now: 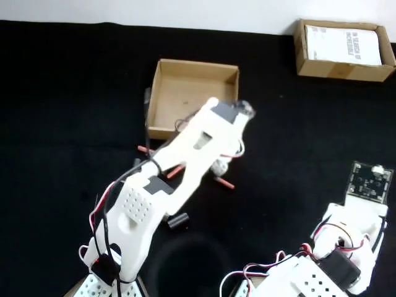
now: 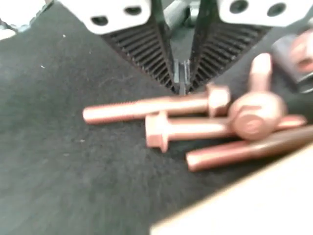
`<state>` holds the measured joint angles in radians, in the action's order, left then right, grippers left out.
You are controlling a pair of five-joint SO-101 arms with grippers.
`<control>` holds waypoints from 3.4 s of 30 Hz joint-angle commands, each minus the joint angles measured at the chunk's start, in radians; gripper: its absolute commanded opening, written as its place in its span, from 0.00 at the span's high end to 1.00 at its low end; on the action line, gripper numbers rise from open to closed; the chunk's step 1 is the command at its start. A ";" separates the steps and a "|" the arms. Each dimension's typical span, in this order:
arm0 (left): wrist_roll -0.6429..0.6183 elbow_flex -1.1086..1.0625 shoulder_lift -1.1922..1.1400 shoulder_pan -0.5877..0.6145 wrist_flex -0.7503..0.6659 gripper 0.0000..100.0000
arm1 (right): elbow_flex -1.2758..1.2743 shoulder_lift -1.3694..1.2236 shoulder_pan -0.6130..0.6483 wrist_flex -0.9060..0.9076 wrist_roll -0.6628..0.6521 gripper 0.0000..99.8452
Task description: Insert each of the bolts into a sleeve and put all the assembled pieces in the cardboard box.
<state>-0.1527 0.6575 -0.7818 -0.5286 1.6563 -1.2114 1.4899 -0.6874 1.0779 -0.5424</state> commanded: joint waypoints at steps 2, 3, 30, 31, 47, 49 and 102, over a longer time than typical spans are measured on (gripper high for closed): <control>0.009 0.173 0.111 -0.007 0.052 0.99 | 0.010 0.012 0.056 -0.018 -0.008 0.99; 0.006 0.185 0.124 -0.008 0.054 0.99 | 0.010 0.012 0.062 -0.018 -0.008 0.99; -0.629 -0.196 0.226 0.035 -0.002 0.96 | -0.001 0.007 0.170 -0.012 -0.009 0.99; -0.632 -0.182 0.208 0.044 0.005 0.93 | -0.001 0.007 0.174 -0.012 -0.009 0.99; -0.635 -0.185 0.008 0.051 -0.012 0.78 | 0.001 0.005 0.222 -0.012 -0.009 0.99; -0.635 -0.185 0.004 0.073 -0.032 0.78 | -0.001 0.005 0.240 -0.012 -0.009 0.99; -0.413 -0.186 0.481 0.028 0.017 0.99 | 0.041 0.010 0.562 -0.013 0.052 0.99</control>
<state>-0.5900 0.4595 -0.4703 -0.4856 1.6640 -1.2574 1.4899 -0.2179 0.9996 -0.5378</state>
